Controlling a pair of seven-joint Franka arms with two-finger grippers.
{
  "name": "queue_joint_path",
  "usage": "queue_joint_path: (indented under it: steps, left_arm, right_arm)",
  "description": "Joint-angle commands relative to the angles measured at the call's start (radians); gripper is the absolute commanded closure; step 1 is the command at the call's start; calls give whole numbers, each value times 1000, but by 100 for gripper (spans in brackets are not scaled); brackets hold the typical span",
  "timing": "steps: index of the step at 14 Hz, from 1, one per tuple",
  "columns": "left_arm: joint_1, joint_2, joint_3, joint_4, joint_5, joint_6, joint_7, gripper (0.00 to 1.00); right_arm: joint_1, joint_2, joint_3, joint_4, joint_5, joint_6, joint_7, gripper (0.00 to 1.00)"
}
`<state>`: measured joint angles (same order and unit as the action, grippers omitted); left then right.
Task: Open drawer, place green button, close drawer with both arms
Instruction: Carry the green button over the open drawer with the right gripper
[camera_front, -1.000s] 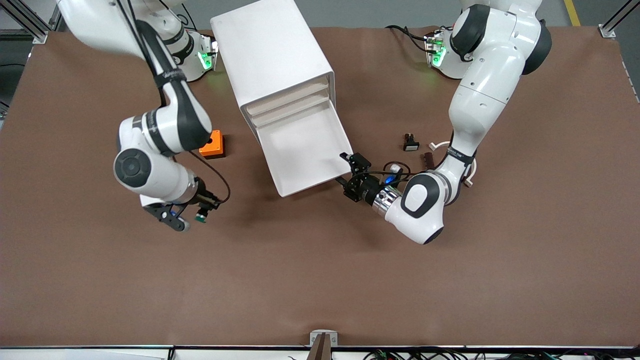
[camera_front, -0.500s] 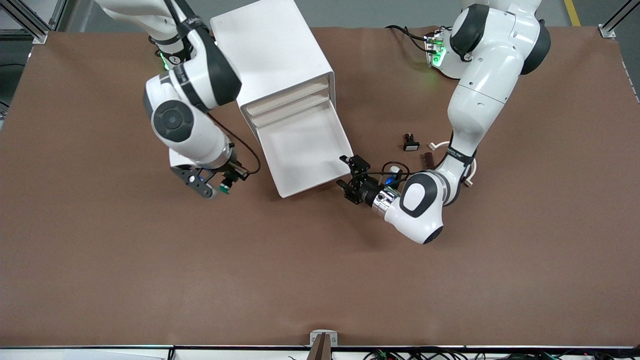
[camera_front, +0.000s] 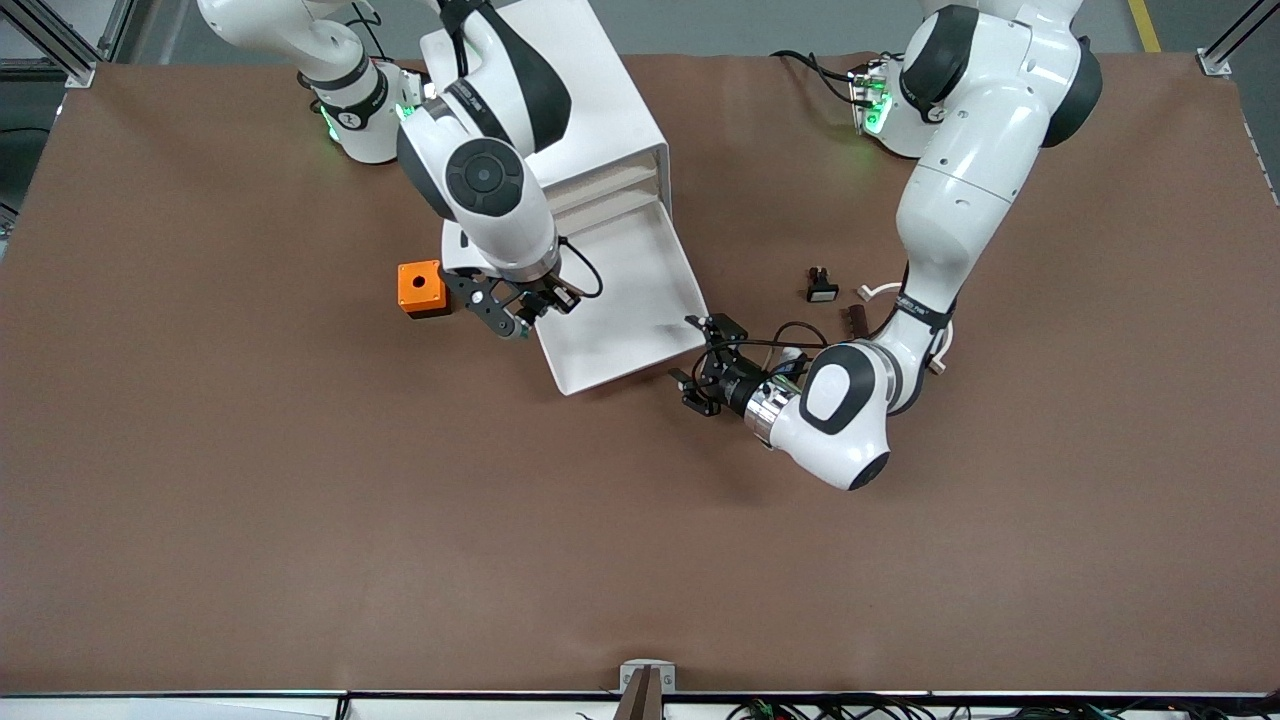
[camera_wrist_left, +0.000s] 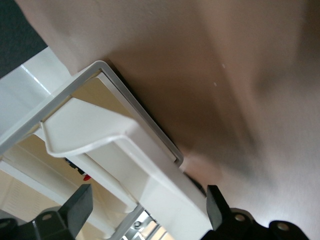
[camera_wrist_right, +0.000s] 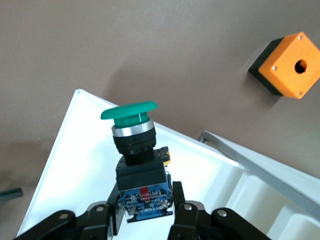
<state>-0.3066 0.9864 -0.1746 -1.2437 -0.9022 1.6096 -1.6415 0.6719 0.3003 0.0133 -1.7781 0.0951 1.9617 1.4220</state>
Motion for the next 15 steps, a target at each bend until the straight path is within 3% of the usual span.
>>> queue_joint_path:
  steps: [1,8,15]
  left_arm:
    - [0,-20,32,33,20,-59,105,0]
    - [0,-98,50,58,149,-59,353,0]
    - [-16,-241,47,56,429,79,500,0]
  right_arm:
    - [50,-17,-10,-66,-3,78,83,100]
    - [93,-10,-10,-112,-3,124,207,100]
    - [138,-10,-10,-184,-9,203,279,100]
